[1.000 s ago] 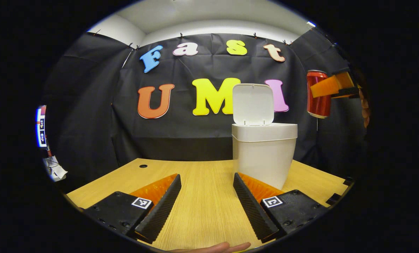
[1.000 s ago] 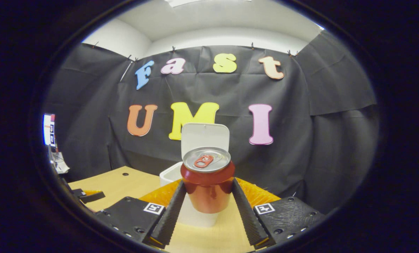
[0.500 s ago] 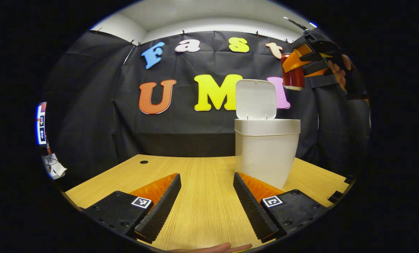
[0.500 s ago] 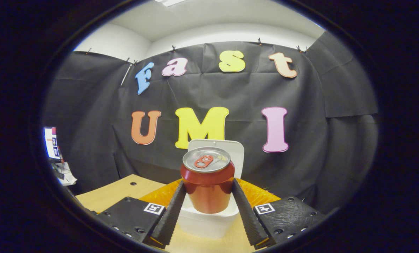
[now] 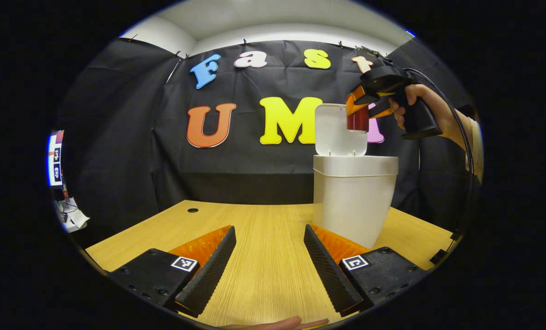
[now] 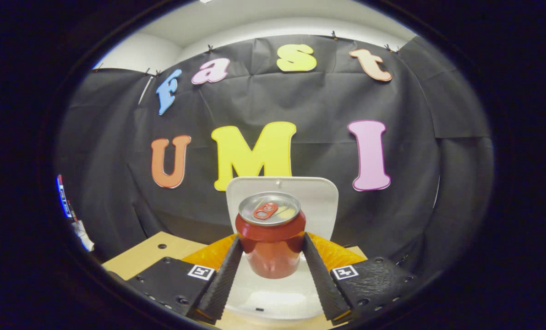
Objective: Press the lid of the desktop garbage bin to open it, pick up the crumpled paper on the desktop and throw it into the bin, then pick up the pop can on the desktop and drop it into the bin, and finally close the garbage bin lid.
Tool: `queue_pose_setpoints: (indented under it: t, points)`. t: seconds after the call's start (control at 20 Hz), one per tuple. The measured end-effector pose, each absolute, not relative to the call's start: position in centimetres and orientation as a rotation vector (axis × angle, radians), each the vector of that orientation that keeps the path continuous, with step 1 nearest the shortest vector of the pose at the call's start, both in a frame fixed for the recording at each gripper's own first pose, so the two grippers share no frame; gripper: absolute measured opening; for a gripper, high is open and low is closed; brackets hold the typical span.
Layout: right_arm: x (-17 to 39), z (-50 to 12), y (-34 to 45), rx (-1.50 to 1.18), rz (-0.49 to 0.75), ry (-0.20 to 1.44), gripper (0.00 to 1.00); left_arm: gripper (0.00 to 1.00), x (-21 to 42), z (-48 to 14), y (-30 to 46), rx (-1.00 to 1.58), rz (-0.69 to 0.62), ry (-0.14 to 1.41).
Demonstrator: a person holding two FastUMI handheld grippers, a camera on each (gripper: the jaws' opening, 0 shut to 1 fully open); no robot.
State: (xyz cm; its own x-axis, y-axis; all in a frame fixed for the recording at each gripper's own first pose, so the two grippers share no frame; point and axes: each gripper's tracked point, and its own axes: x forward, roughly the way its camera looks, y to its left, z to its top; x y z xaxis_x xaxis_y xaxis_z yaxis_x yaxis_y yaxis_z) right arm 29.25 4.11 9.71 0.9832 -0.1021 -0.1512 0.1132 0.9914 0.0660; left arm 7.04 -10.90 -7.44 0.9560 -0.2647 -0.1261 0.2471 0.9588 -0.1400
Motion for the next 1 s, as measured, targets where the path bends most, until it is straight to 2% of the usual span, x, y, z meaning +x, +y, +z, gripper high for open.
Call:
queue_pose_setpoints:
  t: [0.25, 0.85, 1.0]
  points:
    - [32.2, 7.5, 3.9, 0.068, -0.151, 0.224, 0.78, 0.99, 7.4, -8.0, -10.1, -0.089, -0.242, 0.13]
    - [32.7, 6.9, 4.9, 0.08, -0.14, 0.249, 0.81, 0.98, 6.8, -8.1, -11.5, -0.117, -0.3, 0.137]
    - [32.3, 8.0, 5.1, 0.101, -0.118, 0.222, 0.92, 0.99, 6.9, -8.7, -11.3, -0.122, -0.295, 0.154]
